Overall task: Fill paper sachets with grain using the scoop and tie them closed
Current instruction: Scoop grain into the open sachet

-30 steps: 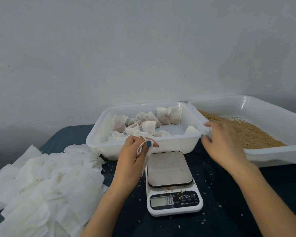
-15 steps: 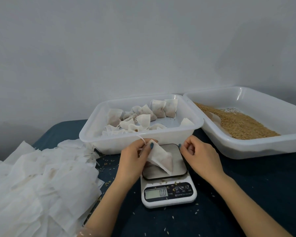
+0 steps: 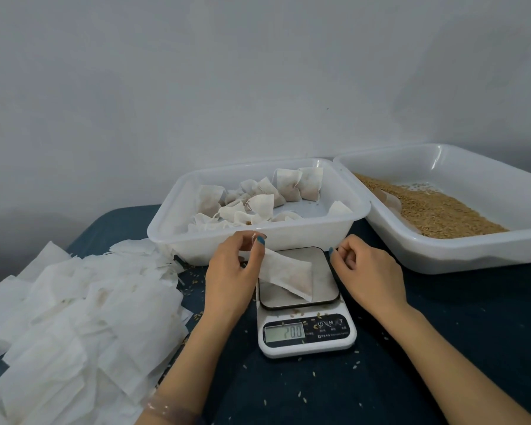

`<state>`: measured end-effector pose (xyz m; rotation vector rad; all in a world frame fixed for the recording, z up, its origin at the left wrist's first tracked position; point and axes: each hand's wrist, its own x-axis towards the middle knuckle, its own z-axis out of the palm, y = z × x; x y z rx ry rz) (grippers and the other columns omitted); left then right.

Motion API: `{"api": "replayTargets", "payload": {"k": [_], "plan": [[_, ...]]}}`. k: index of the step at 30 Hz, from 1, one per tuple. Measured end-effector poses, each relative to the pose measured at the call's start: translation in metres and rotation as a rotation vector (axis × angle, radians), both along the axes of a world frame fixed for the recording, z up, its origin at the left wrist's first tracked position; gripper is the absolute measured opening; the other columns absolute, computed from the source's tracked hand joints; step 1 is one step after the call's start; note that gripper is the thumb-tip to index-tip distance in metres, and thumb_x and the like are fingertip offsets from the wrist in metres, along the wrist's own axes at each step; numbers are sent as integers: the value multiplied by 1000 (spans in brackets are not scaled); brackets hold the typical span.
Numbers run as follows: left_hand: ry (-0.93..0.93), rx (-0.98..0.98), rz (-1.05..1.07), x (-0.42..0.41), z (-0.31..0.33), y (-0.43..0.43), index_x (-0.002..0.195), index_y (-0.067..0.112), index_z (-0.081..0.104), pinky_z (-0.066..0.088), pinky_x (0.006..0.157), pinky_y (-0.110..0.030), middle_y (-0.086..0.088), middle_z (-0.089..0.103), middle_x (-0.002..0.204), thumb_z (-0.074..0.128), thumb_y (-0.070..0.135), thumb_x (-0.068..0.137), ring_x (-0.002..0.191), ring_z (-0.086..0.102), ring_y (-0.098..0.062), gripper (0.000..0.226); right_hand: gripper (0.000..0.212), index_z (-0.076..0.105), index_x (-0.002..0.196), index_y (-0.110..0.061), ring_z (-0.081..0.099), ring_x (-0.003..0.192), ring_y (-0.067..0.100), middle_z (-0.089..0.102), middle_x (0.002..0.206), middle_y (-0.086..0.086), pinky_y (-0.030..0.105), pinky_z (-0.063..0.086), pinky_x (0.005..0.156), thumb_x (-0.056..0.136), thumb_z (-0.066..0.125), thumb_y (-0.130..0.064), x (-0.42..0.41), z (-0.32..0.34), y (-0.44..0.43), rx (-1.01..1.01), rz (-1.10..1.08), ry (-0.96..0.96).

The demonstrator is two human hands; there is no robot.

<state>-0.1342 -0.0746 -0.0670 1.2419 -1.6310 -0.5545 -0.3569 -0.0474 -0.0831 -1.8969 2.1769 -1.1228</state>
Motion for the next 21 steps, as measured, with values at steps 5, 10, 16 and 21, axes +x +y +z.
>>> {"api": "replayTargets", "payload": {"k": [5,10,16,21], "plan": [[25,4,13,1,2,0,98,42,62,47,74,-24,20,67,102,49,46,97,99,61,-2,14,24,46,74,-30,51,55,6,52,58,-9,28,37,49,92,57,-40,1,0,1,-4,-9,22],[-38,28,47,2,3,1,100,40,57,45,69,-24,19,64,100,48,51,94,93,60,0,15,24,46,74,-30,51,57,7,53,59,-9,29,40,51,93,56,-40,0,1,1,2,-17,34],[-345,59,92,1,-1,4,86,28,49,33,57,-23,14,56,82,32,67,90,78,52,-6,42,23,48,75,-28,53,57,9,53,59,-9,31,44,53,93,56,-39,1,2,1,1,-24,46],[-436,58,109,-2,-2,5,87,25,49,36,56,-32,7,58,77,28,65,92,72,53,-12,45,23,47,74,-29,52,56,7,53,59,-9,29,42,51,93,56,-40,1,2,2,1,-32,49]]}}
